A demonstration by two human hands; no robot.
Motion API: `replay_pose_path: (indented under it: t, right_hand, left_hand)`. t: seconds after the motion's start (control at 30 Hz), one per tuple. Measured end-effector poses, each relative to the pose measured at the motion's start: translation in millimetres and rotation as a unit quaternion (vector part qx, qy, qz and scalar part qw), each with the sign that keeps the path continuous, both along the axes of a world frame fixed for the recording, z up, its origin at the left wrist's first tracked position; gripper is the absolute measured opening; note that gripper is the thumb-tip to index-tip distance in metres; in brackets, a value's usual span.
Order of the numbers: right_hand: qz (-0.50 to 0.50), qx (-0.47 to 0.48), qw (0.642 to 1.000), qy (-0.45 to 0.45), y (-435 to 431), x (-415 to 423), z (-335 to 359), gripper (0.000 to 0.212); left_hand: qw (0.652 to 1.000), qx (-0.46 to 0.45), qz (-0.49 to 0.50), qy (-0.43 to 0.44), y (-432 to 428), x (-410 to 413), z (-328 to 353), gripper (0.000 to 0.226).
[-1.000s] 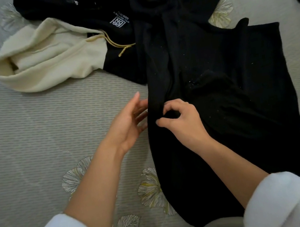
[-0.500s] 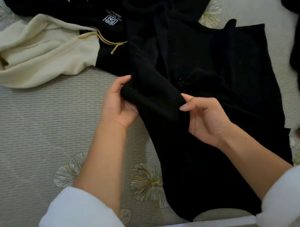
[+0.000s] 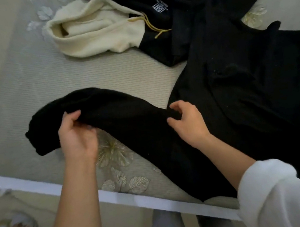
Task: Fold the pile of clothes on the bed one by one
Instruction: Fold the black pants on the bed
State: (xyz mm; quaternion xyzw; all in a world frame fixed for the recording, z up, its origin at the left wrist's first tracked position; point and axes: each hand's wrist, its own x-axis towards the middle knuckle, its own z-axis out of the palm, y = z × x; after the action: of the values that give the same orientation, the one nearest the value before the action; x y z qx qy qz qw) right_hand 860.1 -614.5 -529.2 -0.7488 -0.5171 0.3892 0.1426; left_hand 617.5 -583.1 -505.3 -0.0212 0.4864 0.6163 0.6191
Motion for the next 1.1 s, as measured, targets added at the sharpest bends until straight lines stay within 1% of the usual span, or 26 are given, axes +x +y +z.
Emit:
replay_pose_path:
  t: [0.07, 0.1, 0.17, 0.23, 0.33, 0.4, 0.43, 0.47, 0.5, 0.53, 0.57, 0.6, 0.63, 0.67, 0.73, 0.77, 0.8, 0.83, 0.87, 0.9, 0.93, 0.97, 1.0, 1.03, 1.1]
  right_hand:
    - [0.085, -0.057, 0.992, -0.07, -21, -6, -12, 0.047]
    - [0.132, -0.09, 0.982, -0.099, -32, -7, -19, 0.052]
    - [0.206, -0.139, 0.959, -0.134, -50, -9, -30, 0.063]
    - [0.244, -0.153, 0.947, -0.143, -61, -8, -38, 0.072]
    - [0.304, -0.157, 0.924, -0.171, -66, -6, -44, 0.079]
    - [0.332, -0.17, 0.91, -0.18, -66, -4, -43, 0.081]
    - [0.331, -0.176, 0.912, -0.166, -64, -4, -43, 0.081]
    - [0.313, -0.175, 0.923, -0.138, -62, -3, -41, 0.077]
    - [0.274, -0.165, 0.943, -0.095, -60, -2, -39, 0.071]
    - [0.214, -0.148, 0.965, -0.039, -57, 1, -37, 0.063]
    - [0.14, -0.131, 0.981, 0.018, -54, 4, -34, 0.055]
    - [0.06, -0.121, 0.988, 0.07, -50, 9, -30, 0.047]
    - [-0.023, -0.117, 0.986, 0.119, -47, 16, -24, 0.041]
    - [-0.101, -0.114, 0.974, 0.167, -43, 24, -18, 0.034]
    - [-0.231, -0.104, 0.935, 0.247, -36, 48, -7, 0.021]
    - [-0.286, -0.099, 0.91, 0.285, -32, 63, -3, 0.019]
    - [-0.339, -0.09, 0.881, 0.319, -29, 79, 1, 0.019]
    - [-0.388, -0.076, 0.851, 0.345, -28, 97, 3, 0.02]
    - [-0.431, -0.066, 0.828, 0.352, -28, 115, 4, 0.021]
    - [-0.466, -0.067, 0.815, 0.338, -29, 132, 3, 0.023]
    - [-0.493, -0.081, 0.81, 0.307, -33, 148, 2, 0.023]
    - [-0.51, -0.106, 0.809, 0.271, -38, 162, -1, 0.022]
    - [-0.519, -0.133, 0.809, 0.241, -45, 174, -4, 0.02]
    - [-0.518, -0.156, 0.81, 0.228, -52, 184, -6, 0.019]
    - [-0.496, -0.177, 0.814, 0.245, -61, 198, -11, 0.026]
  left_hand:
    - [0.99, -0.138, 0.033, 0.009, -18, -17, -26, 0.018]
    - [0.984, -0.178, 0.023, 0.005, -26, -24, -36, 0.017]
    - [0.979, -0.201, -0.022, 0.008, -34, -36, -50, 0.023]
    - [0.978, -0.203, -0.05, 0.024, -28, -45, -56, 0.025]
    - [0.974, -0.207, -0.085, 0.035, -8, -49, -50, 0.015]
    - [0.981, -0.176, -0.081, 0.028, 4, -41, -38, 0.014]
    - [0.986, -0.149, -0.064, 0.04, 9, -35, -32, 0.016]
    - [0.99, -0.113, -0.044, 0.078, 12, -26, -27, 0.019]
    - [0.986, -0.074, -0.033, 0.144, 12, -15, -21, 0.024]
    - [0.972, -0.041, -0.037, 0.228, 11, -3, -14, 0.03]
    - [0.946, -0.015, -0.056, 0.318, 8, 11, -8, 0.038]
    - [0.911, 0.013, -0.088, 0.402, 4, 28, -2, 0.044]
    - [0.87, 0.048, -0.122, 0.475, -1, 47, 5, 0.047]
    - [0.829, 0.091, -0.153, 0.53, -6, 66, 11, 0.048]
    - [0.742, 0.204, -0.224, 0.598, -14, 110, 19, 0.046]
    - [0.684, 0.26, -0.274, 0.624, -19, 134, 19, 0.046]
    - [0.619, 0.302, -0.335, 0.643, -25, 158, 19, 0.047]
    - [0.556, 0.327, -0.407, 0.647, -32, 181, 16, 0.049]
    - [0.497, 0.331, -0.491, 0.634, -40, 200, 10, 0.053]
    - [0.43, 0.318, -0.579, 0.615, -48, 215, 1, 0.057]
    - [0.357, 0.293, -0.654, 0.599, -58, 226, -10, 0.061]
    - [0.295, 0.264, -0.703, 0.591, -68, 232, -22, 0.066]
    - [0.262, 0.236, -0.725, 0.592, -79, 234, -32, 0.07]
    - [0.261, 0.21, -0.724, 0.603, -89, 232, -41, 0.073]
    - [0.296, 0.171, -0.686, 0.643, -107, 222, -55, 0.079]
